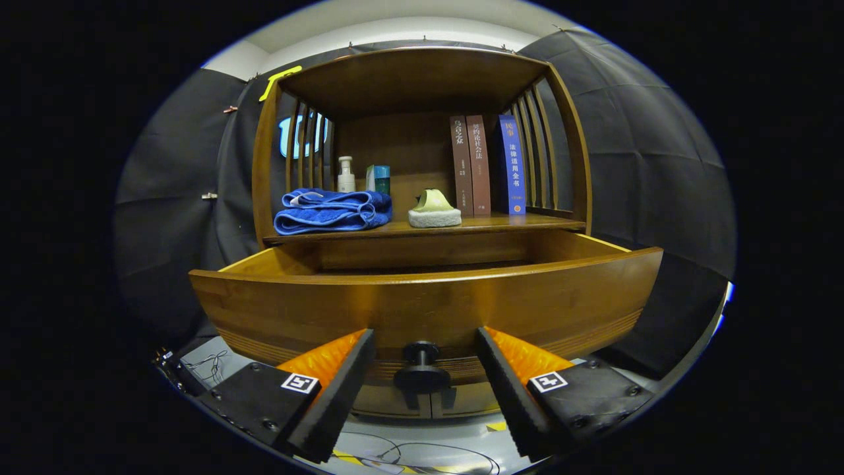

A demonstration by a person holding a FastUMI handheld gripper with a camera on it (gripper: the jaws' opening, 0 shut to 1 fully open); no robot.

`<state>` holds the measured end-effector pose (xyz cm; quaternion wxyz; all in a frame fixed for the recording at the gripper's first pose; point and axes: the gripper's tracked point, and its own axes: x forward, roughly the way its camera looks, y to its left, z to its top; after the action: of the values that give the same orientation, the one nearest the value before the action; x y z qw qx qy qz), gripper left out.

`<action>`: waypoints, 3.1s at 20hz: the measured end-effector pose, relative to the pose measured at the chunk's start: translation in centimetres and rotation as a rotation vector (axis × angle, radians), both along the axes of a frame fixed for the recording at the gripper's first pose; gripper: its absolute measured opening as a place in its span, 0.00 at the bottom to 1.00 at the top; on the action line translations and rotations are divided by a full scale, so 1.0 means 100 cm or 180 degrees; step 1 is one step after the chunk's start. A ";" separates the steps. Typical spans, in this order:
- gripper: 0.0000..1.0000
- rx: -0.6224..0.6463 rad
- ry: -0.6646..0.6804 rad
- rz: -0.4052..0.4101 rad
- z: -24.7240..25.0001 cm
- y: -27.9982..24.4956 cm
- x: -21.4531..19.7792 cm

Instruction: Pull open the drawer, take out the items inside it, and place them on the countertop above the cabinet.

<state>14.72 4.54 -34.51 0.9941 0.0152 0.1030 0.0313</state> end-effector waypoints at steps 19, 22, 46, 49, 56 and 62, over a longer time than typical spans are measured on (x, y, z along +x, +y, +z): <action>0.99 0.0196 0.0083 -0.0029 -0.009 -0.008 0.073; 0.99 0.0186 0.0090 -0.0029 -0.010 -0.008 0.084; 1.00 -0.0046 -0.0073 0.0064 0.053 -0.003 0.096; 1.00 0.0003 -0.0114 0.0084 0.102 -0.009 0.067; 1.00 -0.0088 -0.0085 0.0092 0.180 -0.018 0.021; 0.99 -0.0133 -0.0180 0.0317 0.222 0.018 -0.005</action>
<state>14.24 6.31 -12.36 0.9939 -0.0116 0.0761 0.0790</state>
